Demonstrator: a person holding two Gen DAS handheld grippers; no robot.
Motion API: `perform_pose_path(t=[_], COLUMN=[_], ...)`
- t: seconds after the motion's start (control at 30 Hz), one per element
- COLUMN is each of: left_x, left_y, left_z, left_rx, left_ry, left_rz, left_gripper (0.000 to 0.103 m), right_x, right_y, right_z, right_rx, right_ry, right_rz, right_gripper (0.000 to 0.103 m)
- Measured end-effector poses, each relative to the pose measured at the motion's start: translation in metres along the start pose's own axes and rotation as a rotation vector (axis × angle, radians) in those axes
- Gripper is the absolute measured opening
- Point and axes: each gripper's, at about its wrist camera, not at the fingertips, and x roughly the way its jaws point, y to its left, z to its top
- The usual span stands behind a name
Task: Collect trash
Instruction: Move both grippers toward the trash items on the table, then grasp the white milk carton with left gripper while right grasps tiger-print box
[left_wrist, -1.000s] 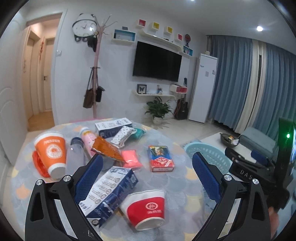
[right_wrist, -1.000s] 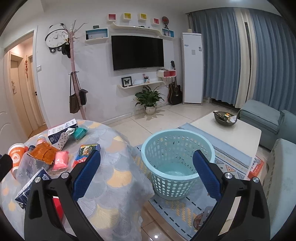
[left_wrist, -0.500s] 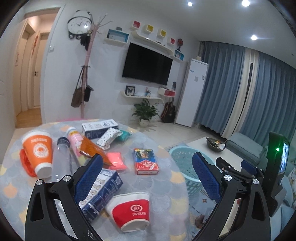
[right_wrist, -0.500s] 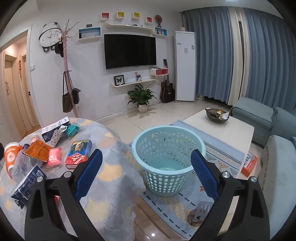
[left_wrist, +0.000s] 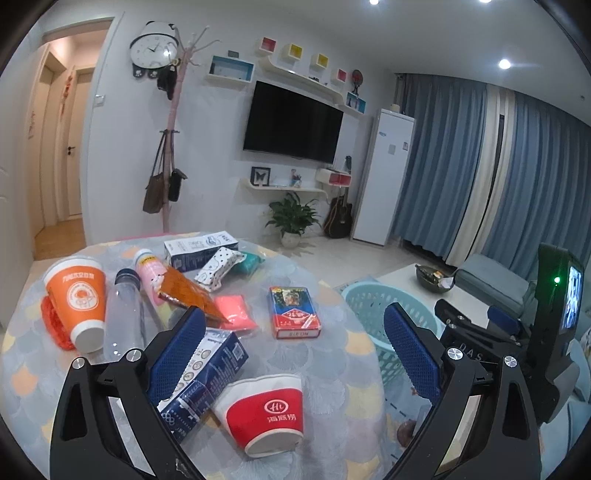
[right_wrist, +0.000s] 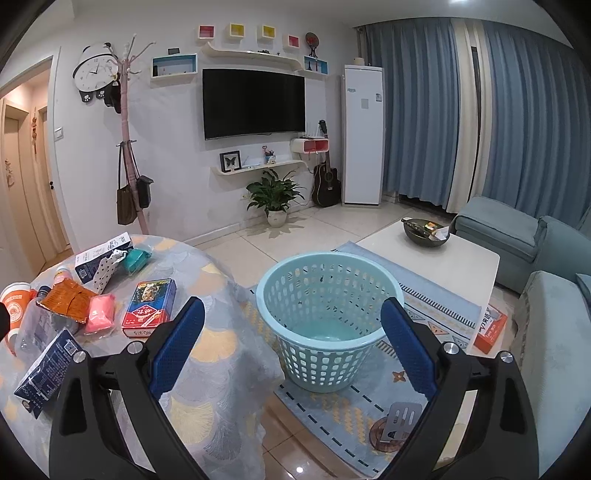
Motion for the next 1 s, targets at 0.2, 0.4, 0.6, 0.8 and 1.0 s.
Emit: perform_pose_path(t=[0.2,0.4,0.6,0.8,1.0], left_x=[-0.001,-0.001,-0.006,-0.018,-0.021], left_y=[0.001,0.002,0.01,0.056,0.098], left_z=[0.0,0.0,0.001,0.012,0.019], left_rx=[0.001,-0.002,0.036,-0.026,-0.08], left_ry=[-0.001,-0.001,-0.025,-0.041,0.001], left_rz=[0.003,0.003,0.053,0.134,0.18], left_gripper=[0.094,0.094,0.094,0.094,0.094], right_x=[-0.003,-0.01,-0.014,-0.012,-0.013], right_y=[0.003,0.005,0.009,0.021,0.044], right_z=[0.0,0.001,0.001,0.002,0.0], right_rx=[-0.011,-0.025,-0.039,-0.067,-0.11], right_ry=[-0.016,-0.035,-0.039,-0.019,0.005], right_rz=[-0.005,-0.011,-0.001,0.041,0.134], right_gripper=[0.09,0.089,0.084,0.066,0.039])
